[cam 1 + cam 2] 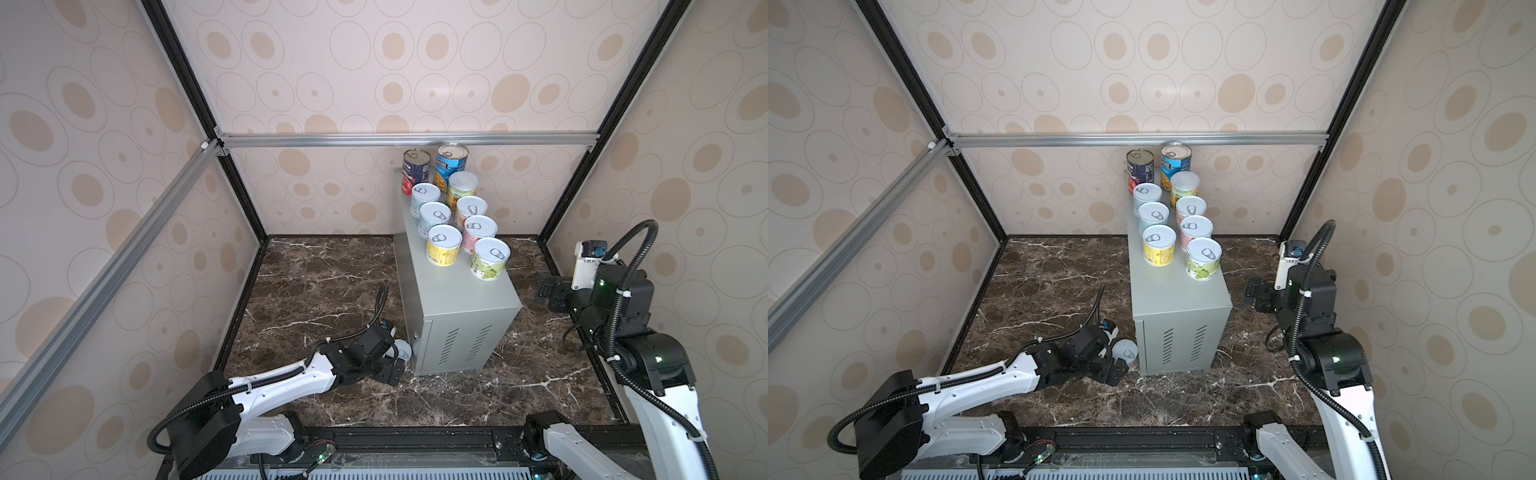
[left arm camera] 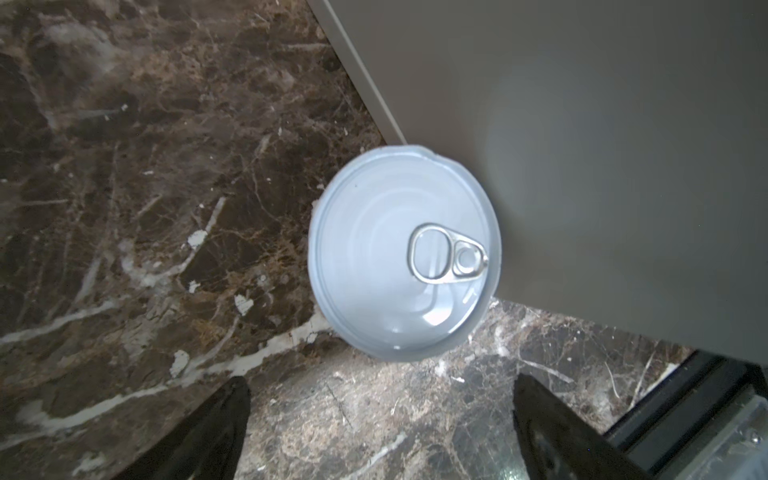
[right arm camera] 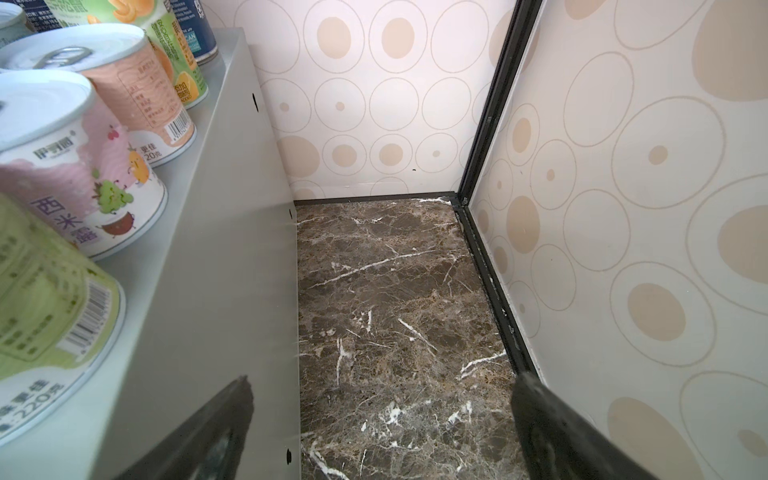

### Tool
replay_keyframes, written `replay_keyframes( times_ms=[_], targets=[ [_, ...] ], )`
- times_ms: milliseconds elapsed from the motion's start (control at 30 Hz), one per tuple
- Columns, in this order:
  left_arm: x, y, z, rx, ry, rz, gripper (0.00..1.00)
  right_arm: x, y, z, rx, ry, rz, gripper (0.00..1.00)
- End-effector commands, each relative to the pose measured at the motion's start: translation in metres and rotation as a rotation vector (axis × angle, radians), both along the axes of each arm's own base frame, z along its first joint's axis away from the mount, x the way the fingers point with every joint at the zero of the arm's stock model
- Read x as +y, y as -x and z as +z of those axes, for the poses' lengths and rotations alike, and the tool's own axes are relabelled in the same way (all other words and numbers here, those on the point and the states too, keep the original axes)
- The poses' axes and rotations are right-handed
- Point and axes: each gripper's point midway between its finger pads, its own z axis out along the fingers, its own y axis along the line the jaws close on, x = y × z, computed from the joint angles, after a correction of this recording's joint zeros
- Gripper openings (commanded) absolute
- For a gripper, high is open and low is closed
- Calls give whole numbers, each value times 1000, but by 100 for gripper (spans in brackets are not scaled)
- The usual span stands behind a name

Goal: Place and organize the canned foods onto the counter
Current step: 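Close the left gripper around the pink-bottomed white-lidded can on the floor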

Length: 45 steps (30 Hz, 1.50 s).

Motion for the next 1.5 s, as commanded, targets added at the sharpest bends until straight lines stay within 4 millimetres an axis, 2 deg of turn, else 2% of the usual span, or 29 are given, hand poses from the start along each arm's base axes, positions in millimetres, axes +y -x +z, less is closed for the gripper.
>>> replay_keyframes(
  times_ms=[0,167,600,733,833,900,1000,1067,1167,1267,1333,1467],
  targets=[
    [-10,-15,4,-60,36,42,98,1,3,4,-15,-4,14,100],
    [-25,-22,-3,-66,39,-2,98,1,4,6,-11,5,20,100],
    [-27,-55,-10,-151,1,-10,97,5,1,11,-21,0,37,100],
    [-30,-61,-5,-163,29,-27,91,6,1,15,-44,3,46,100],
    [-28,-62,-4,-160,22,-33,81,6,0,17,-50,5,51,100],
    [-20,-64,-5,-159,-14,-15,72,7,0,19,-54,6,54,100],
    [-2,-71,1,-178,-72,44,70,8,-2,20,-63,4,58,100],
    [16,-79,9,-165,-108,106,66,8,-3,21,-67,3,60,100],
    [31,-90,29,-169,-132,139,58,10,-4,20,-67,-2,67,100],
    [38,-100,69,-243,-134,136,44,11,-4,20,-70,-6,73,100],
    [37,-103,99,-285,-128,97,42,12,-3,22,-76,-7,77,100],
    [28,-101,146,-312,-145,-41,37,13,-4,24,-78,-4,88,100]
  ],
)
